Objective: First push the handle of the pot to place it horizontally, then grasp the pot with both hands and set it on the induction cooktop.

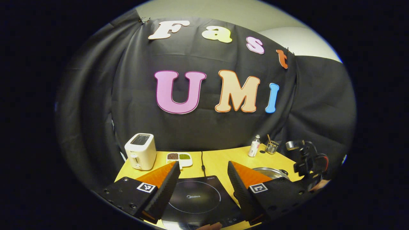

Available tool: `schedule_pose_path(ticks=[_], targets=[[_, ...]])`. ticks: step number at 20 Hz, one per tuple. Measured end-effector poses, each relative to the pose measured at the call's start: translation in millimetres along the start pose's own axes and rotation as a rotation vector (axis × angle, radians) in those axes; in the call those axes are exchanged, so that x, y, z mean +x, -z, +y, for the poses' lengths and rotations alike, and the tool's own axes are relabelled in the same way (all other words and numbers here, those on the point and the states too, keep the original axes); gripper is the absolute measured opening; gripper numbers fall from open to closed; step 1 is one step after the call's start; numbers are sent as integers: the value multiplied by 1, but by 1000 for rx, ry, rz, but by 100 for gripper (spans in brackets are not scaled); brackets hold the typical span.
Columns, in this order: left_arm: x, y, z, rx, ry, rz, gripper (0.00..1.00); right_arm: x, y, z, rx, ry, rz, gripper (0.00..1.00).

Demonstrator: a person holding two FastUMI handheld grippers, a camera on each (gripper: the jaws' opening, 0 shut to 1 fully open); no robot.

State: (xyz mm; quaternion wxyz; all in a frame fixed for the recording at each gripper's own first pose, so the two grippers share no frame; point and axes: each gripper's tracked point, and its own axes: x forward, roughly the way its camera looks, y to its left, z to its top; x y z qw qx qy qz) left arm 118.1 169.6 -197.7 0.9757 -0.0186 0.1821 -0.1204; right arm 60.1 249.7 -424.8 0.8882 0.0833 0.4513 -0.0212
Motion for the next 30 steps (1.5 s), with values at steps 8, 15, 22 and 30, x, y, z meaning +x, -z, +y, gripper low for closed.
schedule_pose_path(ticks=[8, 15, 22, 30], targets=[[23, 37, -50, 6, 10, 110, 91, -11, -55, -116, 9, 117, -105, 55], [55, 79, -104, -33, -68, 218, 92, 22, -62, -173, -62, 75, -85, 77], [80, 169, -127, -32, -142, 406, 92, 67, -54, -210, -86, 25, -38, 79], [105, 235, -126, -47, -210, 552, 91, 95, -32, -221, -32, -28, 51, 80]])
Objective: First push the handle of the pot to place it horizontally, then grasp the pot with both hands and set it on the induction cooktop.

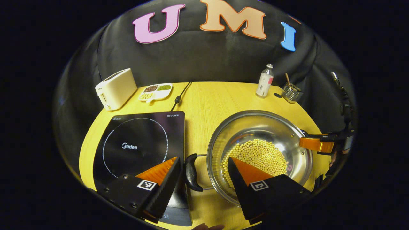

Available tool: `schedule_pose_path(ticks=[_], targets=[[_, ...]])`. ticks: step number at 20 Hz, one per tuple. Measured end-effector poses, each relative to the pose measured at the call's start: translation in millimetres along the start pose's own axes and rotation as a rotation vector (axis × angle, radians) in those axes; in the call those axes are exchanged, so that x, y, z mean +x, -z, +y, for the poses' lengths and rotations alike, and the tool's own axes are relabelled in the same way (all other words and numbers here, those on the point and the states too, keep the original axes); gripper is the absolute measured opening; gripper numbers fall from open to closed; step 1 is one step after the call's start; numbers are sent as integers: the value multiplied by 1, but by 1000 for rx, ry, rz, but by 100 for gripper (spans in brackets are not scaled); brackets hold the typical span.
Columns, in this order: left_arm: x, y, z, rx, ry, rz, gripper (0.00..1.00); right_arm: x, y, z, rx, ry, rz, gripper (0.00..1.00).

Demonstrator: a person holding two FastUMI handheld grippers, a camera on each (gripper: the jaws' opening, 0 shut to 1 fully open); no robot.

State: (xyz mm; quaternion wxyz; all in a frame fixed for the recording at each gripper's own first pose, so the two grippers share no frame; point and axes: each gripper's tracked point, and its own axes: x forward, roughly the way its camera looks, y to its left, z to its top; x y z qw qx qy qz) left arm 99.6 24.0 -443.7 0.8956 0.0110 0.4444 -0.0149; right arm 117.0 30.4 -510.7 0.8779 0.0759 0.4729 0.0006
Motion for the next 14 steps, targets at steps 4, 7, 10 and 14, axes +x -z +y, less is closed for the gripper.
schedule_pose_path(ticks=[4, 7, 10, 14], targets=[[14, 11, 1, -11, -35, 37, 94, 9, 4, 0, -7, -15, 18, 84], [21, 15, -6, -32, -24, 63, 91, 13, 5, -3, 1, -17, 31, 82], [25, 18, -5, 24, -48, 67, 90, 18, 9, 3, 20, -44, 48, 78], [37, 20, 0, 96, -96, 76, 76, 17, 10, -3, 3, -10, 34, 60]])
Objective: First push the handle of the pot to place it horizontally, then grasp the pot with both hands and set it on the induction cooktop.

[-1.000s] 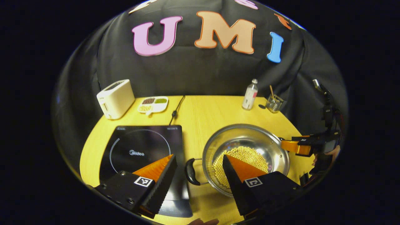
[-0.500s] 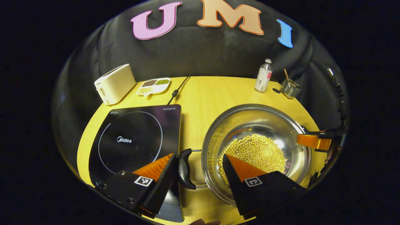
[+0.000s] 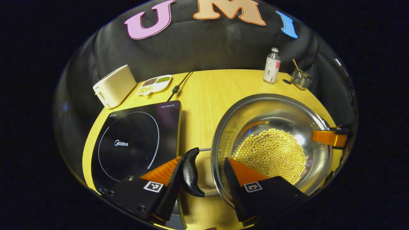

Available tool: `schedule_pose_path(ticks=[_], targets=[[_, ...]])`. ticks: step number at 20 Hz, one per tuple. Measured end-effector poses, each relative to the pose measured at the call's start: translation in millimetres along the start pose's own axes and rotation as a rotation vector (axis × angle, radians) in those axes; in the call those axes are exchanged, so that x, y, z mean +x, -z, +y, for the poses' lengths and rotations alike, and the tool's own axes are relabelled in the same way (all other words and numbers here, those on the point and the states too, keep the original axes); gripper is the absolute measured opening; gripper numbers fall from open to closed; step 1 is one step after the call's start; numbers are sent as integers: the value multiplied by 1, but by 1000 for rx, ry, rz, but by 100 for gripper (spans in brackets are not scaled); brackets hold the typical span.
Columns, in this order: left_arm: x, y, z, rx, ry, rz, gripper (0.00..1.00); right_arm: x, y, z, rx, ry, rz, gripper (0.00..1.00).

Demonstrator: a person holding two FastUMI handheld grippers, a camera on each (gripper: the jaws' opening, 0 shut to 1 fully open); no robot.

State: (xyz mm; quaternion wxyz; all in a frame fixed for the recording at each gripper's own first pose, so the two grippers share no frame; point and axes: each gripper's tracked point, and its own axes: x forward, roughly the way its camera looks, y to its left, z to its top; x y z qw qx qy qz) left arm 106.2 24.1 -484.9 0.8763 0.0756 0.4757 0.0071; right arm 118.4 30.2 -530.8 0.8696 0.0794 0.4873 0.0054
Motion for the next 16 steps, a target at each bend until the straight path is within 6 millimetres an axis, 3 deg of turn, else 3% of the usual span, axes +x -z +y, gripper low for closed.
schedule_pose_path(ticks=[4, 7, 9, 10, 11, 12, 15, 16], targets=[[5, -9, -3, -31, 26, -30, 73, 4, -4, -2, 48, -7, -10, 51], [-1, -4, -5, -130, 87, 34, 63, -1, -4, -1, 84, -13, 4, 47], [-11, -16, -2, -118, 89, 4, 61, -10, -8, 1, 88, -23, -3, 41], [-17, -23, 0, -99, 86, -18, 60, -15, -12, 2, 95, -27, -13, 46], [-22, -30, 2, -92, 87, -30, 60, -20, -15, 4, 103, -32, -19, 41], [-27, -33, 5, -99, 89, -31, 59, -25, -19, 7, 107, -37, -26, 46], [-44, -40, 20, -115, 83, -33, 60, -39, -28, 22, 110, -51, -45, 46], [-50, -46, 29, -100, 73, -49, 62, -41, -30, 29, 110, -61, -51, 41]])
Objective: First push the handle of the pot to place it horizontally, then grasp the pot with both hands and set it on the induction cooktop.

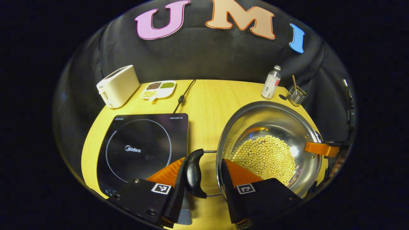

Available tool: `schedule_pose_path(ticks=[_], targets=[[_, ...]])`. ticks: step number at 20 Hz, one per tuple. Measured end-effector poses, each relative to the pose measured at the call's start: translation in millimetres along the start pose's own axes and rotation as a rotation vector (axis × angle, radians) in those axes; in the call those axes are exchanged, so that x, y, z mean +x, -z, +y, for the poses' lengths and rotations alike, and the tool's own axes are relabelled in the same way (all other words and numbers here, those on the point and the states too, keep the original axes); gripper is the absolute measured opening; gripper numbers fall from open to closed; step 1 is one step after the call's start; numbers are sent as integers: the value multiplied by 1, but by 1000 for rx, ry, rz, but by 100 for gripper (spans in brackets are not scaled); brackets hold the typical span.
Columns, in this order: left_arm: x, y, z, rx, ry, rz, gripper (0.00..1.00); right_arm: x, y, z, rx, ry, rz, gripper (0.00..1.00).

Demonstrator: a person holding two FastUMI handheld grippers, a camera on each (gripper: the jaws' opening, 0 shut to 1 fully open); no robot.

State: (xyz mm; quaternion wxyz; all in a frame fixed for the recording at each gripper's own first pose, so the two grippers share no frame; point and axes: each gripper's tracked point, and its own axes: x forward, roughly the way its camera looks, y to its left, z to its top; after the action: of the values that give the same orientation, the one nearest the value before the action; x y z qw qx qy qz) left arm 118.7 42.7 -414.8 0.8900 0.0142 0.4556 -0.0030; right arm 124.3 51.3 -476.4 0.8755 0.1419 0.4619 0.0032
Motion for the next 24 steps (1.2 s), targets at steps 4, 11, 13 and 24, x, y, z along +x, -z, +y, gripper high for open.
schedule_pose_path(ticks=[4, 11, 13, 24], targets=[[-19, -11, 40, -2, -27, -17, 59, -4, 0, 45, 11, -47, -8, 46], [-28, -18, 130, -16, -24, -42, 59, 3, 4, 137, -16, -49, -6, 46], [-23, -18, 163, -15, -5, -41, 60, 5, 9, 170, -17, -30, -1, 46], [21, -19, 276, 12, 100, -9, 58, 28, 36, 281, 16, 90, 29, 41]])
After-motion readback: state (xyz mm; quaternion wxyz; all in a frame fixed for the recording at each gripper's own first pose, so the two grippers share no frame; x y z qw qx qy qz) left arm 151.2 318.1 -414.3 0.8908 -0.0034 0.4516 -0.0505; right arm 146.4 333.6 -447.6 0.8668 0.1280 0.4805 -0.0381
